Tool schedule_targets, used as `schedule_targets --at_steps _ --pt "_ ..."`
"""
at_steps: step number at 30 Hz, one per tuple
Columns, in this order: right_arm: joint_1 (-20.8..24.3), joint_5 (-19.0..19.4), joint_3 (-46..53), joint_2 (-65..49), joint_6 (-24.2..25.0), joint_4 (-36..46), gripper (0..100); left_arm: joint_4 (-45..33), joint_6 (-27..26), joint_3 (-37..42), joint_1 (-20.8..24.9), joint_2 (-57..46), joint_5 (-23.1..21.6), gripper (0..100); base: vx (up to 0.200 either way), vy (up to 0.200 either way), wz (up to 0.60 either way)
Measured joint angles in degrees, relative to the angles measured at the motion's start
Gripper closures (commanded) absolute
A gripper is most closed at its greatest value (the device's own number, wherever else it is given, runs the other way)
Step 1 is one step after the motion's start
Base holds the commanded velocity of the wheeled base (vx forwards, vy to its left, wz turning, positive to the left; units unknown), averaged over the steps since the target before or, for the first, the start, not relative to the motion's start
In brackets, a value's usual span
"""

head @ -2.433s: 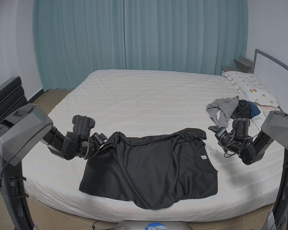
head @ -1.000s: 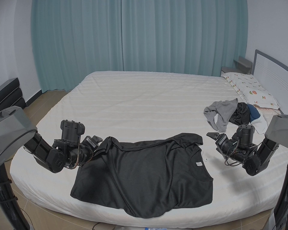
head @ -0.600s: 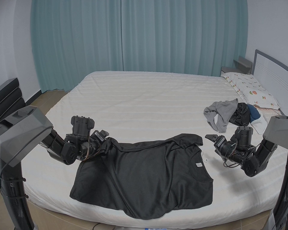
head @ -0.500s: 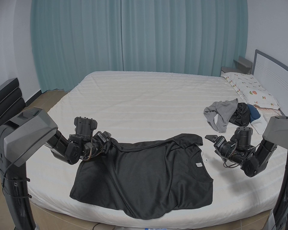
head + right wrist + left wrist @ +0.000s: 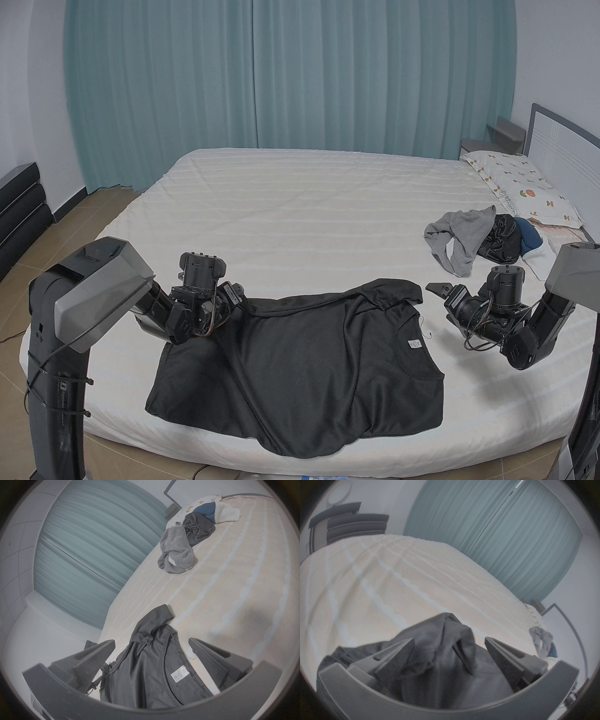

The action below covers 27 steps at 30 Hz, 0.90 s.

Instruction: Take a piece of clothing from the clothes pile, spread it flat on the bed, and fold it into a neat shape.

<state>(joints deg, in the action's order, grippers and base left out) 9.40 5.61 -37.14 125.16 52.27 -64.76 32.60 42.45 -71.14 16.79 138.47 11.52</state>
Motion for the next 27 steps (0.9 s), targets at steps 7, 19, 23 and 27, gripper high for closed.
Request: schedule_targets --at_steps 7,19,23,27 --pt "-0.04 -0.06 -0.28 0.45 -0.02 -0.02 0 -0.55 -4.33 -7.19 -0.37 5.50 8.20 100 0.000 0.000 0.00" --pt "-0.09 -0.11 -0.69 1.44 -0.13 -0.09 0 0.18 -2.79 -15.24 -5.07 8.47 9.47 100 0.000 0.000 0.00" --pt "-0.09 -0.09 -1.00 1.82 -0.18 -0.09 0 0.18 -0.49 -17.44 -6.64 9.05 8.84 100 0.000 0.000 0.00" --pt "-0.04 -0.09 -1.63 2.23 -0.18 -0.09 0 -0.09 -0.27 -18.68 -7.36 9.81 8.59 0 0.000 0.000 0.00"
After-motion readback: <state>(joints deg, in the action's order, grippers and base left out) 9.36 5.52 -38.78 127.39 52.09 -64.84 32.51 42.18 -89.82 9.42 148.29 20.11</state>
